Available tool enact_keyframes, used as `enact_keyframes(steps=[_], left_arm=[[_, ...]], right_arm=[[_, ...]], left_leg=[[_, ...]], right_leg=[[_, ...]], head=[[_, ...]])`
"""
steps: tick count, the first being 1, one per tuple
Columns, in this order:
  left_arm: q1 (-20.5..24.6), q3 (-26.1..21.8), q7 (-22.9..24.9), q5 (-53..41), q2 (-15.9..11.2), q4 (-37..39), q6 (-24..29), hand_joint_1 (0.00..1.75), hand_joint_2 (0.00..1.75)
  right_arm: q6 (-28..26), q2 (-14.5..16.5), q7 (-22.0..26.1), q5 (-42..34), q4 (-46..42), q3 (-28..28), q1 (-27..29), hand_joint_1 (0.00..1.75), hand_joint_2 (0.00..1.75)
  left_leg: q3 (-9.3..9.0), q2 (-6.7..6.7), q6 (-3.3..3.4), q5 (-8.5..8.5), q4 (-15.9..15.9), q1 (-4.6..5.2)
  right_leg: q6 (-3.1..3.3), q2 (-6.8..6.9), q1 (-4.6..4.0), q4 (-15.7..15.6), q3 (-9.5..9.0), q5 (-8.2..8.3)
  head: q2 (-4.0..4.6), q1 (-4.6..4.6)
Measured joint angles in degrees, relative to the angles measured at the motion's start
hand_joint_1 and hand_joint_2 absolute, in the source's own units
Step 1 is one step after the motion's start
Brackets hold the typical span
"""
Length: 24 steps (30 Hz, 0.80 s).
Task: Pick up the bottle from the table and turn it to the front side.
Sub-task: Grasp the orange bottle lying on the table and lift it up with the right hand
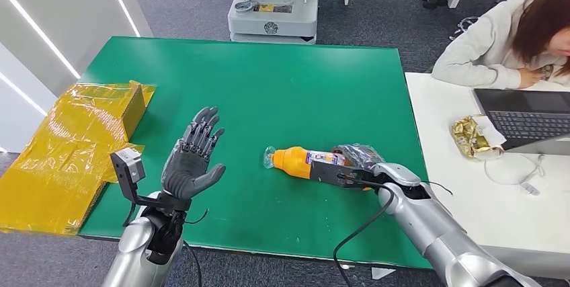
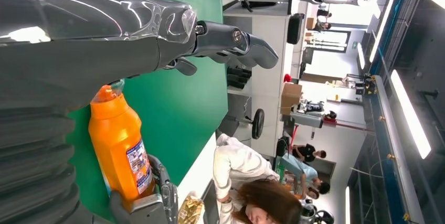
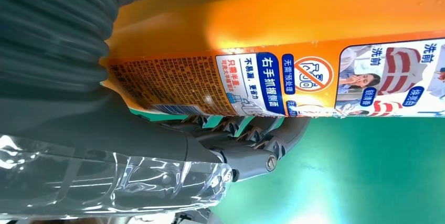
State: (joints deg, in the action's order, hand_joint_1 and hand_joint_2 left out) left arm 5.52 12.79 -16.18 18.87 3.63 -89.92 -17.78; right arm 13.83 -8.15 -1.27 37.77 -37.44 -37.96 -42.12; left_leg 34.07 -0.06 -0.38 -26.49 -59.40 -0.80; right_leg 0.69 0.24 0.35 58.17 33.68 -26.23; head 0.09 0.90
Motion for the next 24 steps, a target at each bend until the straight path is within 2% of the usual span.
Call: enact_keyframes(steps=[10, 16, 20, 24], left_arm=[[-0.02, 0.00, 0.03, 0.14, 0.00, 0.05, -0.04, 0.00, 1.75], [-0.16, -0.01, -0.47, -0.11, -0.01, 0.09, 0.50, 0.00, 1.75], [-0.70, -0.02, -1.62, -1.02, -0.01, 0.12, 1.91, 0.00, 1.75], [-1.34, -0.02, -2.61, -1.23, -0.01, 0.33, 2.74, 0.00, 1.75]], right_arm=[[-1.86, -0.11, 1.53, -2.04, -0.14, 0.34, 0.64, 1.75, 1.75], [-4.09, -0.31, 6.48, -8.34, -3.29, 3.12, 4.62, 1.75, 1.75], [-13.83, -0.17, 12.38, -9.38, -9.05, 5.19, 10.23, 1.75, 1.75], [-21.15, 0.03, 15.32, -10.92, -17.51, 6.78, 16.38, 1.75, 1.75]], left_leg=[[-0.01, -0.02, 0.00, 0.00, 0.00, 0.00], [0.01, 0.00, 0.00, 0.00, 0.01, -0.01], [0.08, 0.04, 0.00, 0.00, 0.02, -0.01], [0.08, 0.05, -0.01, -0.01, 0.02, -0.01]], right_leg=[[0.01, -0.02, 0.00, 0.00, 0.00, 0.01], [0.01, -0.01, 0.00, 0.00, 0.00, 0.00], [0.01, 0.06, -0.01, 0.00, 0.03, -0.01], [0.00, 0.07, -0.01, -0.01, 0.06, -0.04]], head=[[0.00, 0.00], [0.00, 0.00], [0.00, 0.00], [0.00, 0.01]])
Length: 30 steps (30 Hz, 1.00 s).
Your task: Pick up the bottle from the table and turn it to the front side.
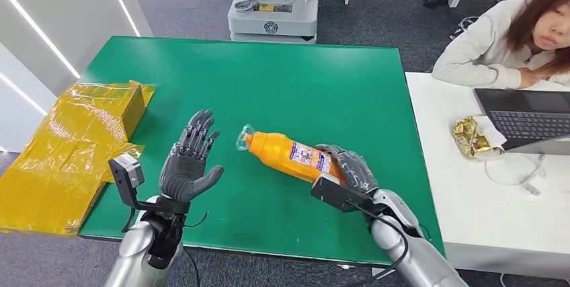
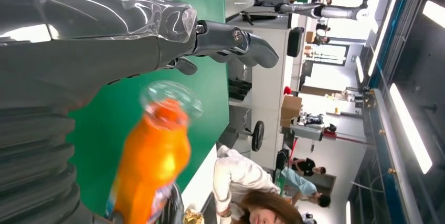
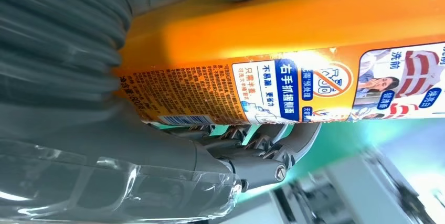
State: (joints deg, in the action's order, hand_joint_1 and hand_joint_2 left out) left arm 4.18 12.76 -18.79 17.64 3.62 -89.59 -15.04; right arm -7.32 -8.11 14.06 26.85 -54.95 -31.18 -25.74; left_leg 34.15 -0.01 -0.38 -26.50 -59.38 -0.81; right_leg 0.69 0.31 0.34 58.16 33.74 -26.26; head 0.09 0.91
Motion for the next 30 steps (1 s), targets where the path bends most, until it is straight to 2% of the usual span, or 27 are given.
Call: enact_keyframes(steps=[6, 16, 24, 30], left_arm=[[-1.27, 0.01, -0.97, 0.00, -0.02, 0.35, 0.04, 0.00, 1.75], [-1.77, 0.14, -1.12, -0.04, -0.03, 1.44, 0.02, 0.00, 1.75], [0.71, 0.48, -1.06, -0.94, -0.04, 2.61, -0.52, 0.00, 1.75], [5.92, 1.55, 0.27, -0.15, -0.48, 4.33, -1.83, 0.00, 1.75]], right_arm=[[-5.50, -0.91, 1.15, -3.13, -12.14, 3.65, 9.60, 1.75, 1.75], [-7.96, -2.31, 2.05, -4.23, -23.08, 8.80, 19.36, 1.75, 1.75], [-11.99, -2.43, 6.06, -8.45, -27.17, 13.67, 22.26, 1.75, 1.75], [-13.60, -3.03, 8.83, -13.87, -27.15, 15.44, 21.25, 1.75, 1.75]], left_leg=[[0.02, 0.01, 0.01, -0.03, 0.00, 0.01], [0.01, -0.01, 0.02, -0.03, -0.01, 0.01], [0.01, -0.03, 0.02, -0.03, -0.01, 0.01], [0.02, -0.02, 0.01, 0.02, -0.02, 0.02]], right_leg=[[-0.03, 0.01, 0.01, -0.03, 0.00, -0.02], [-0.03, 0.00, 0.01, -0.03, 0.01, -0.02], [-0.03, -0.03, 0.01, -0.03, 0.02, -0.01], [-0.02, -0.02, 0.02, -0.02, 0.00, 0.08]], head=[[0.00, -0.01], [0.00, -0.01], [0.00, -0.02], [0.00, -0.01]])
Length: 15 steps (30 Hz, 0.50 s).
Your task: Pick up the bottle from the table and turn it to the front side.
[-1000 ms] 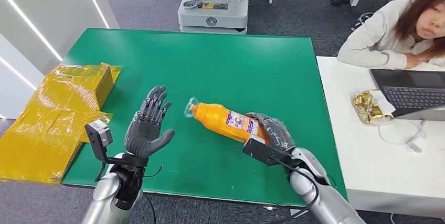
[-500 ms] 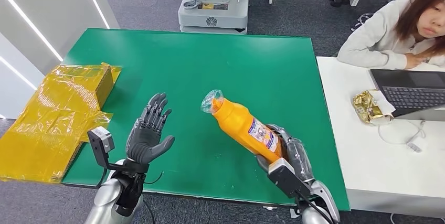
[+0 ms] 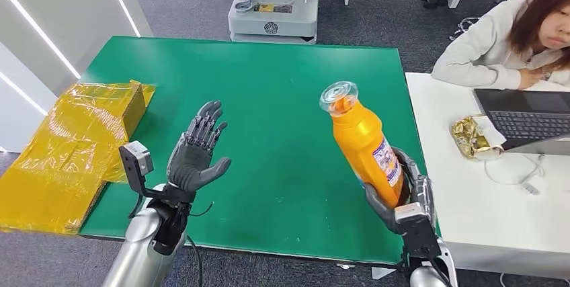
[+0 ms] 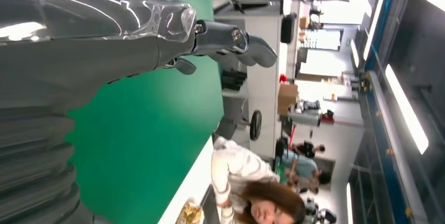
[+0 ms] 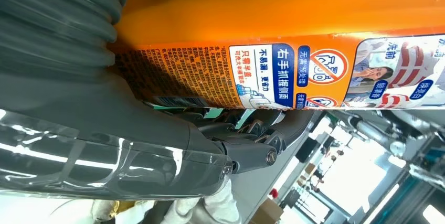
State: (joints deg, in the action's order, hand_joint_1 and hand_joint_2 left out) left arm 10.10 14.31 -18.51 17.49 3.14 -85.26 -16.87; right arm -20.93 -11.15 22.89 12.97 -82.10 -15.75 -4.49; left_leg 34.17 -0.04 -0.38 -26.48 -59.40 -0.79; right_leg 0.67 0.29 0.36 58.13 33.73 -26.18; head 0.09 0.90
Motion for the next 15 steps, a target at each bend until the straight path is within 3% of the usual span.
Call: enact_keyframes(steps=[8, 15], left_arm=[[7.20, 2.52, 1.76, 3.54, -0.99, 3.29, -2.19, 0.00, 1.75], [15.77, 6.52, 3.68, 7.91, -1.17, 6.36, -3.28, 0.00, 1.75]], right_arm=[[0.60, -0.73, 2.09, -3.65, 1.84, 0.27, -4.97, 1.75, 1.75], [3.45, 0.06, 3.08, -6.61, 9.29, -2.67, -14.99, 1.75, 1.75]], left_leg=[[0.02, -0.01, -0.01, 0.08, 0.00, 0.00], [0.06, -0.02, 0.02, 0.27, -0.01, 0.00]], right_leg=[[-0.01, -0.03, 0.00, 0.03, 0.03, 0.09], [-0.01, -0.04, 0.00, 0.06, 0.07, 0.24]], head=[[0.00, 0.00], [0.00, 0.00]])
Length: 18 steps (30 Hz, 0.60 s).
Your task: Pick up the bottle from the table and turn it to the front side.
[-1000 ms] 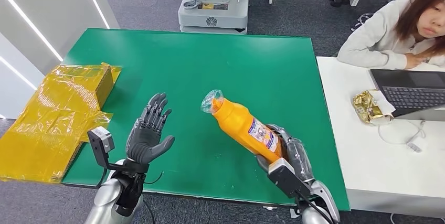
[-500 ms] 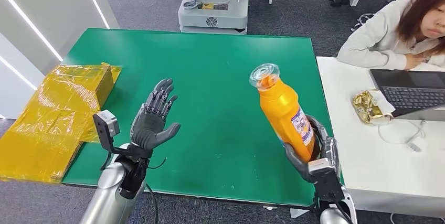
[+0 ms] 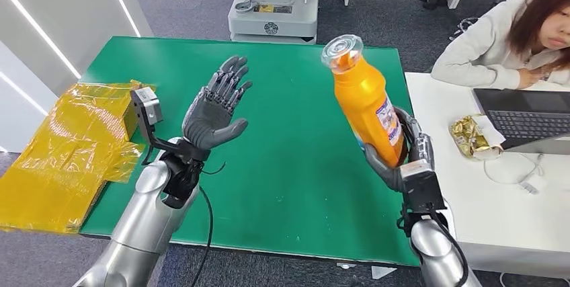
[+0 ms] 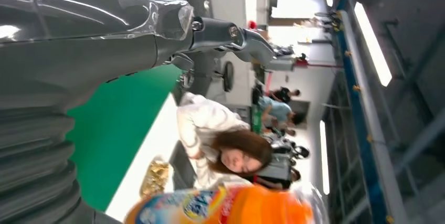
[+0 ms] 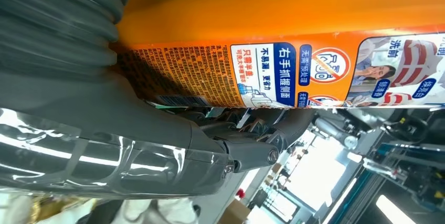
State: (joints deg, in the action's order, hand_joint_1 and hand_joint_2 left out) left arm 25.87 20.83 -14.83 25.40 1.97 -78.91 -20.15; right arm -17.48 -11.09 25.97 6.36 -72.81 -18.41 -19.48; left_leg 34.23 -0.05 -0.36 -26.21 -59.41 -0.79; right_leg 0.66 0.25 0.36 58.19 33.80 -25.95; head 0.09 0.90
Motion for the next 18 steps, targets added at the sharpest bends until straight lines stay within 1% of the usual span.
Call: enact_keyframes(steps=[4, 8, 13, 18], left_arm=[[2.55, 1.42, 0.87, 1.10, 0.19, 0.44, -0.12, 0.00, 1.75], [3.96, 2.40, 0.03, -0.25, 0.21, 0.55, 0.92, 0.00, 1.75], [4.46, 2.88, -0.45, -0.89, 0.17, 0.55, 2.29, 0.00, 1.75], [4.52, 3.17, -1.56, -2.74, -0.03, 0.56, 4.05, 0.00, 1.75]], right_arm=[[0.73, 0.58, 0.14, -0.86, 3.76, -2.19, -3.72, 1.75, 1.75], [1.21, 1.16, -0.04, -0.42, 5.95, -4.76, -6.27, 1.75, 1.75], [1.39, 2.03, -0.76, -0.42, 8.14, -7.88, -9.00, 1.75, 1.75], [1.42, 2.35, -0.72, -0.94, 9.31, -9.73, -10.21, 1.75, 1.75]], left_leg=[[0.01, 0.01, -0.01, 0.02, 0.00, 0.00], [0.04, 0.00, -0.01, 0.02, 0.00, 0.00], [0.05, 0.01, -0.01, 0.02, 0.01, -0.01], [0.06, 0.01, -0.01, 0.02, 0.00, 0.00]], right_leg=[[0.02, 0.01, 0.00, 0.01, 0.00, 0.02], [0.02, -0.01, 0.00, 0.02, 0.04, 0.02], [0.02, 0.01, -0.01, 0.02, 0.06, 0.01], [0.02, 0.01, 0.00, 0.02, 0.06, 0.02]], head=[[0.00, 0.00], [0.00, 0.00], [0.00, 0.01], [0.00, 0.01]])
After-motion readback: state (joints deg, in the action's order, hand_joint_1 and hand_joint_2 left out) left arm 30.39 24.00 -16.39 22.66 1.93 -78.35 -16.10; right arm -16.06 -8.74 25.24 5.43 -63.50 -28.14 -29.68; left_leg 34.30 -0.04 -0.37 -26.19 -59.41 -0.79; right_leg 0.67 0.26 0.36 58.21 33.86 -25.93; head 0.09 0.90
